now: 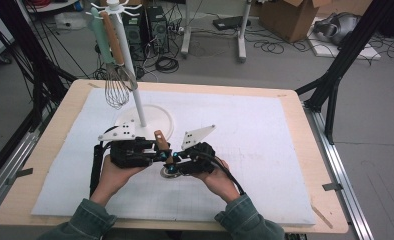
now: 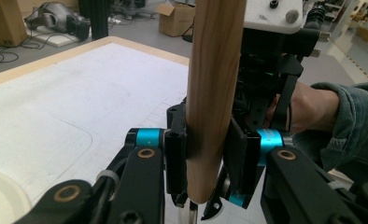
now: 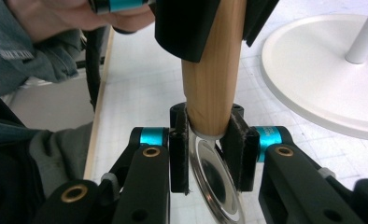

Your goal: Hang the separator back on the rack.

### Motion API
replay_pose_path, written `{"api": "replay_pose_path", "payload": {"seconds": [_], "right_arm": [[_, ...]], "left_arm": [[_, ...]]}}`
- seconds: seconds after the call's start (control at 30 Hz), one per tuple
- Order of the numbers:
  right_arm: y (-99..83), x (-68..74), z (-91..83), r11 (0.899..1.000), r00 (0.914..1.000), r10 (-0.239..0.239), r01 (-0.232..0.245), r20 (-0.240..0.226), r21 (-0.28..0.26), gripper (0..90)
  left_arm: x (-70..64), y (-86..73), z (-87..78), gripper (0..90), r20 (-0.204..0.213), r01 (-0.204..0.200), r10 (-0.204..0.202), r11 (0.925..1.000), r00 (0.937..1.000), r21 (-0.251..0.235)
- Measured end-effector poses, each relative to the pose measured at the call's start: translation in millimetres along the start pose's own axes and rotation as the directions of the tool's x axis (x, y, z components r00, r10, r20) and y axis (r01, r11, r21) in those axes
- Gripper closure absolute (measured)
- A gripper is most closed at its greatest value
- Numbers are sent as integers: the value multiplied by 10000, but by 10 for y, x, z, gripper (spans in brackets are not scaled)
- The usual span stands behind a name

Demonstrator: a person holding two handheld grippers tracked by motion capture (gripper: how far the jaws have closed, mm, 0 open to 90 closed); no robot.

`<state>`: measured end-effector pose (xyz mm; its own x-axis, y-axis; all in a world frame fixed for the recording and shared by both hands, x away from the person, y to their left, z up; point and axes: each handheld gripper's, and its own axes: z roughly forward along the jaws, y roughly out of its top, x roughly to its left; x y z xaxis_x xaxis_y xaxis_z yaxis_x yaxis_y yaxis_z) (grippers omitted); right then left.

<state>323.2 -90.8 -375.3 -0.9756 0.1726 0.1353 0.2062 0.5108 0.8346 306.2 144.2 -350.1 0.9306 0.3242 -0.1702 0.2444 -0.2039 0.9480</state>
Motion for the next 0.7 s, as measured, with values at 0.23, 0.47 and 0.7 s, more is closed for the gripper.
{"api": "replay_pose_path", "payload": {"seconds": [0.23,0.47,0.7], "right_arm": [[9,3,9,9999,10000,7,-7,-48,-131,737],[-4,-22,-98,9988,9994,339,-335,120,-348,542],[-114,-71,-354,9943,9930,838,-778,834,-734,388]], "left_arm": [[-10,4,-2,719,-19,-177,177,9998,9998,39],[-4,61,-53,721,-108,-330,332,9994,9994,132],[44,121,-123,721,-202,-346,350,9992,9992,191]]}}
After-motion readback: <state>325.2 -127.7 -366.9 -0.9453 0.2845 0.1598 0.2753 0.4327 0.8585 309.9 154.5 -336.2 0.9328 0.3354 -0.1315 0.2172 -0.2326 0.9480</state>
